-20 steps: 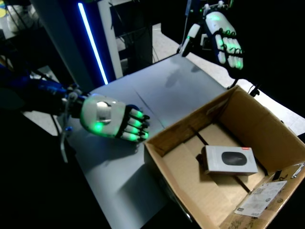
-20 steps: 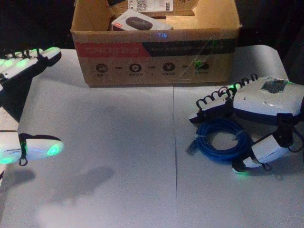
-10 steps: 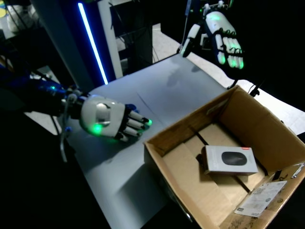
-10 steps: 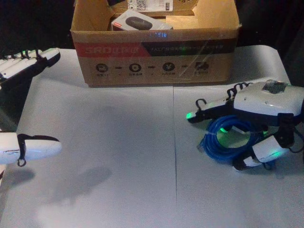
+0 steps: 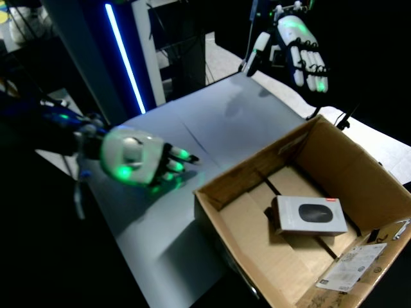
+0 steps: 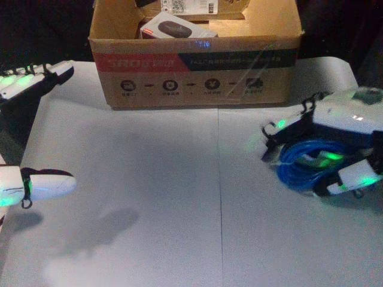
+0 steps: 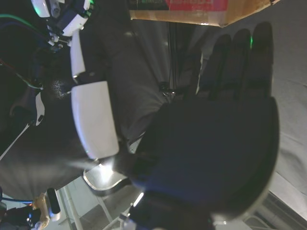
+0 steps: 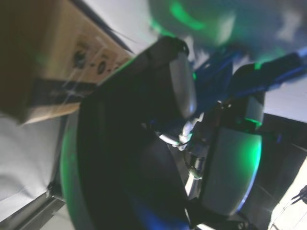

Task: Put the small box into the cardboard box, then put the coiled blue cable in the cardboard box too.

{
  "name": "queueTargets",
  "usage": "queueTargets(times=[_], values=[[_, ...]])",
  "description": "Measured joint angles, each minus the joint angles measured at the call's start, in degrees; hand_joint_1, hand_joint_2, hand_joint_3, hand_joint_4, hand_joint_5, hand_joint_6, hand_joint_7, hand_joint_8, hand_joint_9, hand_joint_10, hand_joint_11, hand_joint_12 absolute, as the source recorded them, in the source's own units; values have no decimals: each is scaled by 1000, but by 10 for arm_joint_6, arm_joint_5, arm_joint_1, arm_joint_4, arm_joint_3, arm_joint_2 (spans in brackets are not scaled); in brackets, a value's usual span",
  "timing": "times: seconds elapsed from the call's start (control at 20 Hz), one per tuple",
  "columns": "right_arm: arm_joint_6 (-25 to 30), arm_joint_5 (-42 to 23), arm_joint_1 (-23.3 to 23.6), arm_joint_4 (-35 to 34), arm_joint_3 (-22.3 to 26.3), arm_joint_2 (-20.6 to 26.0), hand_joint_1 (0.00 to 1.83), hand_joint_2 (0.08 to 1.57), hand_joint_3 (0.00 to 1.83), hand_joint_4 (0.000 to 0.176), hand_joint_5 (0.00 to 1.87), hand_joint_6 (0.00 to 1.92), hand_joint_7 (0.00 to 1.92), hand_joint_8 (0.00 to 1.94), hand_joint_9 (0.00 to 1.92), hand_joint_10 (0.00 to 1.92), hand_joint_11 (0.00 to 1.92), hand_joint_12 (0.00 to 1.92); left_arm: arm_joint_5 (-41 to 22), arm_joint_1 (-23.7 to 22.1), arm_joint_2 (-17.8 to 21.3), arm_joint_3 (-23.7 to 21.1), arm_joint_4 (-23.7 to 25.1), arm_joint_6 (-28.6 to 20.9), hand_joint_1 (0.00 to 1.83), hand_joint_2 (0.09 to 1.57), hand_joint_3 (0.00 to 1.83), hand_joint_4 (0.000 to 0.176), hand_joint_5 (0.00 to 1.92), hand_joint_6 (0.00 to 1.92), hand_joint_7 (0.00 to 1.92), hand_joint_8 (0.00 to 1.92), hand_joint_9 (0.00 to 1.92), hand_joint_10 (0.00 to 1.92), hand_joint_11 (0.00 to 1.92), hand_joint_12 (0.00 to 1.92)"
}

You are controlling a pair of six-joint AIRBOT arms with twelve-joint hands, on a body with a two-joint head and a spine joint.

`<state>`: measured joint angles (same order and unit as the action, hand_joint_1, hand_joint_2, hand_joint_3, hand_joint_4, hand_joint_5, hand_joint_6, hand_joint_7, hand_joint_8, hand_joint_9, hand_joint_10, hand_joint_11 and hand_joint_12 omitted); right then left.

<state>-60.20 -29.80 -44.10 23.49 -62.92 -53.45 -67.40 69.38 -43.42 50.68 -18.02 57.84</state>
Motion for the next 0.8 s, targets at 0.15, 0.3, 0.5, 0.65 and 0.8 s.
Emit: queueTargets(times=[0.15, 0.3, 0.5, 0.65, 0.8], values=[[0, -52, 19, -11, 24, 34, 1665, 1174, 0, 137, 1110, 1921, 1348, 1941, 1570, 1921, 1698, 1921, -1, 0, -1, 0, 0, 0, 684, 873, 0, 165, 99, 2, 83, 0, 60, 0, 0, 209], [0, -111, 26, -17, 40, 56, 1694, 1201, 0, 137, 1159, 1921, 1332, 1941, 1617, 1921, 1760, 1921, -2, 0, -1, 0, -3, 0, 666, 884, 0, 171, 106, 1, 90, 1, 75, 2, 0, 267], [0, -169, 57, -19, 52, 82, 993, 1209, 431, 0, 543, 1839, 1239, 1941, 1543, 1921, 1702, 1921, -6, 0, -4, 0, -2, 0, 706, 883, 0, 169, 118, 0, 94, 0, 97, 2, 0, 421], [0, -208, 76, -12, 61, 91, 777, 1455, 111, 0, 399, 1918, 998, 1941, 1387, 1921, 1589, 1921, -6, 0, -7, 0, -3, 0, 695, 880, 0, 174, 103, 2, 97, 2, 126, 2, 0, 655], [0, -253, 118, -25, 60, 92, 740, 1497, 33, 0, 395, 1921, 984, 1941, 1396, 1921, 1626, 1921, -6, 0, -7, 0, -3, 0, 639, 908, 2, 176, 98, 2, 73, 1, 62, 2, 0, 393]])
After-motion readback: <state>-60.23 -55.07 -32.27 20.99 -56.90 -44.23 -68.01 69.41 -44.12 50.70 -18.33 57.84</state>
